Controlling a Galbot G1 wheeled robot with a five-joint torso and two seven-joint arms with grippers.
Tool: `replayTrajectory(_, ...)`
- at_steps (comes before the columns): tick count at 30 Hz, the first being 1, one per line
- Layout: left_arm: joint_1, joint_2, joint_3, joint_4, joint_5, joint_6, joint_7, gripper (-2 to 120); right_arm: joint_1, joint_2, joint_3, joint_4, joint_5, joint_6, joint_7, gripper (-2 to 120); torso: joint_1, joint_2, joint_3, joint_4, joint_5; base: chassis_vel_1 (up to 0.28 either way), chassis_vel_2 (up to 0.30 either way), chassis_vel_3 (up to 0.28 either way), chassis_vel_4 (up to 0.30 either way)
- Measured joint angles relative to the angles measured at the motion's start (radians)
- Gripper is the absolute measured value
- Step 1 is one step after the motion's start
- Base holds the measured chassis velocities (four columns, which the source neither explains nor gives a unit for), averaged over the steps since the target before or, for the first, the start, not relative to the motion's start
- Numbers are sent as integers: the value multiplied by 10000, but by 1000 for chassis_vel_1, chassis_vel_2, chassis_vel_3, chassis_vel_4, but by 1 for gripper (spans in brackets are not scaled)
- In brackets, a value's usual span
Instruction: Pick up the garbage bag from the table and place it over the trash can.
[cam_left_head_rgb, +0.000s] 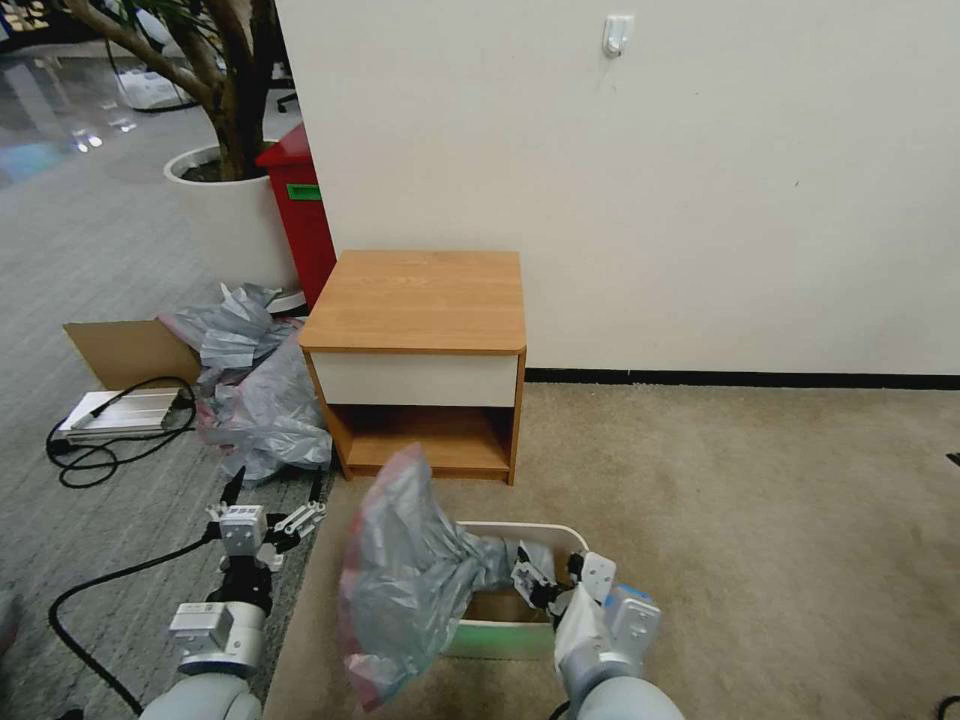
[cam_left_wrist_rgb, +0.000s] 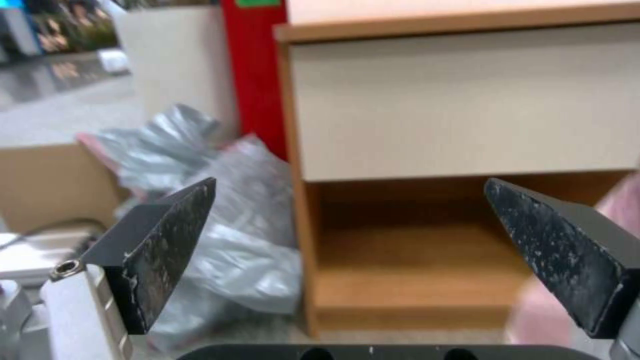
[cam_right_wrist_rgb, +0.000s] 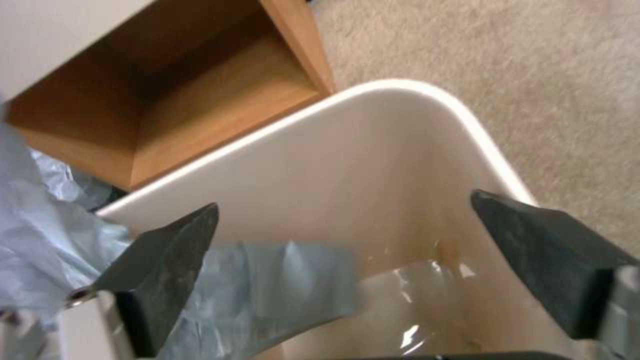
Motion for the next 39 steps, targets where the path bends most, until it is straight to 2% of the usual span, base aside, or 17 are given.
replayTrajectory(2, 29, 59, 72, -75, -80, 156, 54, 100, -56, -8, 42, 102, -32, 0, -12, 100, 0, 0, 0, -1, 0, 0, 0, 0, 0)
replayTrajectory(6, 173, 274, 198, -391, -699, 766, 673, 100, -150, 48, 131, 282, -181, 27, -91, 100, 0, 0, 0, -1, -1, 0, 0, 0, 0)
replayTrajectory(8, 392, 513, 195, -732, -1485, 1278, 1799, 100, -180, 116, 208, 335, -402, 122, -262, 100, 0, 0, 0, 0, 0, 0, 0, 0, 0)
replayTrajectory(10, 480, 703, 209, -888, -1879, 1254, 2433, 100, -166, 172, 330, 336, -636, 266, -436, 100, 0, 0, 0, 0, 0, 0, 0, 0, 0)
replayTrajectory(12, 485, 721, 214, -904, -1900, 1222, 2478, 100, -161, 180, 347, 336, -651, 276, -450, 100, 0, 0, 0, 0, 0, 0, 0, 0, 0)
replayTrajectory(15, 488, 938, 224, -1389, -1716, 337, 2697, 100, -40, 379, 720, 342, -894, 473, -680, 100, 0, 0, 0, 0, -1, 0, 0, 0, 0)
replayTrajectory(16, 488, 938, 224, -1389, -1716, 337, 2697, 100, -40, 379, 720, 342, -894, 473, -680, 100, 0, 0, 0, 0, -1, 0, 0, 0, 0)
replayTrajectory(21, 370, 1077, -51, -2240, -1823, 77, 2317, 100, 31, 626, 983, 309, -1119, 655, -877, 100, 0, 0, 0, 0, 0, 0, 0, 0, 0)
replayTrajectory(23, 249, 1299, 9, -2828, -2402, 819, 1661, 100, 31, 721, 1065, 294, -1202, 755, -970, 100, 0, 0, 0, 0, 1, 0, 0, 0, 0)
replayTrajectory(24, 186, 1389, 78, -3033, -2868, 1466, 1545, 100, 24, 750, 1092, 294, -1227, 801, -1005, 100, 0, 0, 0, 1, 2, 0, 0, 0, 0)
replayTrajectory(25, 86, 1505, 174, -3246, -3758, 2638, 1591, 100, -1, 801, 1157, 294, -1278, 881, -1068, 100, 1, 0, 0, 0, 1, 0, 0, 0, 0)
replayTrajectory(27, 55, 1536, 214, -3291, -4069, 2982, 1604, 100, -9, 811, 1175, 294, -1292, 899, -1083, 100, 0, 0, 0, -1, 1, 0, 0, 0, 0)
replayTrajectory(29, -168, 1688, 716, -3445, -5815, 4750, 1231, 100, -104, 891, 1418, 314, -1390, 1077, -1225, 100, 0, 0, 0, 0, 1, 0, 0, 0, 0)
replayTrajectory(31, -204, 1696, 807, -3443, -6019, 5051, 1102, 100, -138, 908, 1496, 336, -1403, 1114, -1261, 100, 1, -1, 0, -1, 1, 0, 0, 0, 0)
replayTrajectory(32, -300, 1680, 1027, -3337, -6325, 5663, 759, 100, -237, 961, 1703, 415, -1423, 1198, -1352, 100, 0, 0, 0, -1, 2, 0, 0, 0, 0)
replayTrajectory(33, -368, 1613, 1193, -3115, -6273, 5886, 555, 100, -340, 1022, 1909, 507, -1433, 1266, -1425, 100, 1, 0, 1, -1, 2, 0, 0, 0, 0)
replayTrajectory(39, -522, 1242, 1606, -2271, -5577, 5943, 147, 100, -760, 1222, 2468, 898, -1441, 1481, -1659, 100, 1, 0, 0, -1, 0, 0, 0, 0, 0)
